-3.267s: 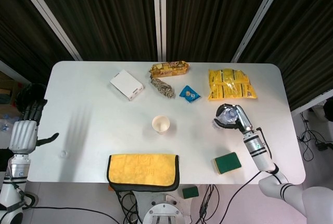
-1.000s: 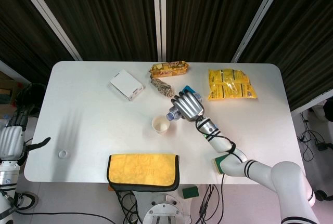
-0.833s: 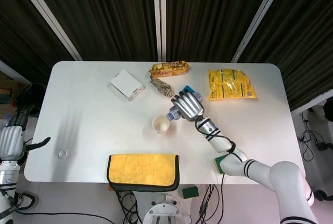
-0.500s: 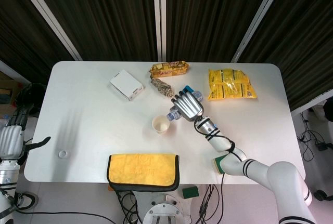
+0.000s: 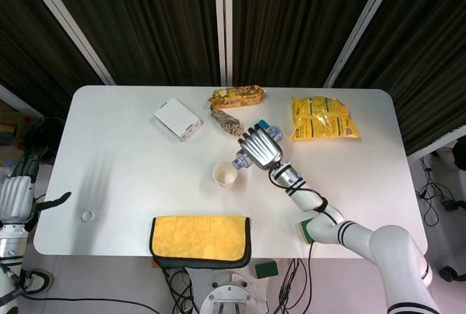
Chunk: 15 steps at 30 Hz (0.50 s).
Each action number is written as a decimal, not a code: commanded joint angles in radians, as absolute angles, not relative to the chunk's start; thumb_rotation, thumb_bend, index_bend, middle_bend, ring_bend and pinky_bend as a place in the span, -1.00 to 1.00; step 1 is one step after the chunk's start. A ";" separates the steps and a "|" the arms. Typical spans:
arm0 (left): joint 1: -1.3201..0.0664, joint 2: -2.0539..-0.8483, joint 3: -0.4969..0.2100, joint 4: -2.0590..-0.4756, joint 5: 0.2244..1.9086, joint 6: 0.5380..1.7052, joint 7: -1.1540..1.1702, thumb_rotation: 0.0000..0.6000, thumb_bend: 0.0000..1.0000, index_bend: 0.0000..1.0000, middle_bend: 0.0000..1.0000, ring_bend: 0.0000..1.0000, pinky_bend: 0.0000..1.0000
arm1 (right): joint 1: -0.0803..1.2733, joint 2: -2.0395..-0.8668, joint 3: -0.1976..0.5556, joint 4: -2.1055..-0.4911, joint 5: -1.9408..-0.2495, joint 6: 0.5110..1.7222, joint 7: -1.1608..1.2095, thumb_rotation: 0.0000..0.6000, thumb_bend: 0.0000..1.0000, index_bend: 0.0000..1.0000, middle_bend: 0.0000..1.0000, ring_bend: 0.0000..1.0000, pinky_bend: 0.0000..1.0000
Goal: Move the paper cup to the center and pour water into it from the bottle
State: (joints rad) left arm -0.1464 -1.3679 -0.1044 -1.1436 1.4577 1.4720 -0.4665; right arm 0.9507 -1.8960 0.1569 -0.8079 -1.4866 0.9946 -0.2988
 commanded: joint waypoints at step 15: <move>-0.143 -1.365 -0.107 -1.133 1.455 1.474 -0.481 1.00 -0.93 -0.91 -0.83 -0.98 -0.66 | 0.980 -1.908 0.149 -0.791 -1.498 0.971 -0.351 1.00 -0.26 0.73 0.29 -0.01 0.00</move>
